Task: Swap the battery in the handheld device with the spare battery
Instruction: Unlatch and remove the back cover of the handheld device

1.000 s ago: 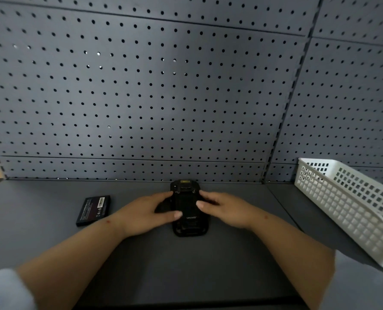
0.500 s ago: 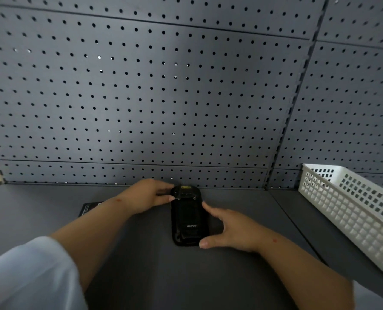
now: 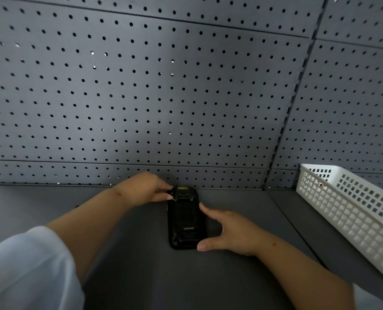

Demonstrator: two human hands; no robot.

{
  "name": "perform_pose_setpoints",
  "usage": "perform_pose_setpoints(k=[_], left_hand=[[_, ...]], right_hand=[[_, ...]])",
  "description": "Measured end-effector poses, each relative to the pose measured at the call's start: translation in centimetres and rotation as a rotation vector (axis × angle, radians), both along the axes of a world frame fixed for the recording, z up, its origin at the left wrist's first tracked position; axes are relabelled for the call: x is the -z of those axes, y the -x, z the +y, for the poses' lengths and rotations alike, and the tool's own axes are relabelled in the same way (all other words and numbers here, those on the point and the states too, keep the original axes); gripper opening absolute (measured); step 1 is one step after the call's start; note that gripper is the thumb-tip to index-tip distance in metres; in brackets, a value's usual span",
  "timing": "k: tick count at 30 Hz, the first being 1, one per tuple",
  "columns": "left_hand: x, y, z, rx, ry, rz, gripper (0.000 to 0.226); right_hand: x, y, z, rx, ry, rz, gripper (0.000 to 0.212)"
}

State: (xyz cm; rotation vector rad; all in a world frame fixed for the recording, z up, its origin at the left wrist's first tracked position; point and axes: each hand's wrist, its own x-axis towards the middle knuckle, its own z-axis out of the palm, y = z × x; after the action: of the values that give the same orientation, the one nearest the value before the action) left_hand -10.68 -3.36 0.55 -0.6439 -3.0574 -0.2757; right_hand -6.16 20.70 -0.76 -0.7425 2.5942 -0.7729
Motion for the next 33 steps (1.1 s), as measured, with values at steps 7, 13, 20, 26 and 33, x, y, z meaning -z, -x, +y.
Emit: perform_pose_setpoints(k=[7, 13, 20, 26, 33], left_hand=[[-0.57, 0.33, -0.14, 0.08, 0.105, -0.011, 0.04], [-0.42, 0.59, -0.07, 0.133, 0.2, 0.059, 0.039], [-0.69, 0.87, 0.3, 0.17, 0.34, 0.109, 0.039], [-0.69, 0.95, 0.57, 0.174, 0.359, 0.112, 0.036], [-0.41, 0.85, 0.61, 0.168, 0.37, 0.128, 0.037]], right_hand=[[0.14, 0.06, 0.01, -0.004, 0.006, 0.022, 0.097], [0.13, 0.05, -0.03, -0.003, 0.001, 0.028, 0.097], [0.41, 0.32, -0.03, -0.009, 0.011, 0.019, 0.097], [0.51, 0.35, -0.03, -0.015, 0.007, 0.03, 0.097], [0.53, 0.22, 0.01, -0.012, 0.001, 0.051, 0.096]])
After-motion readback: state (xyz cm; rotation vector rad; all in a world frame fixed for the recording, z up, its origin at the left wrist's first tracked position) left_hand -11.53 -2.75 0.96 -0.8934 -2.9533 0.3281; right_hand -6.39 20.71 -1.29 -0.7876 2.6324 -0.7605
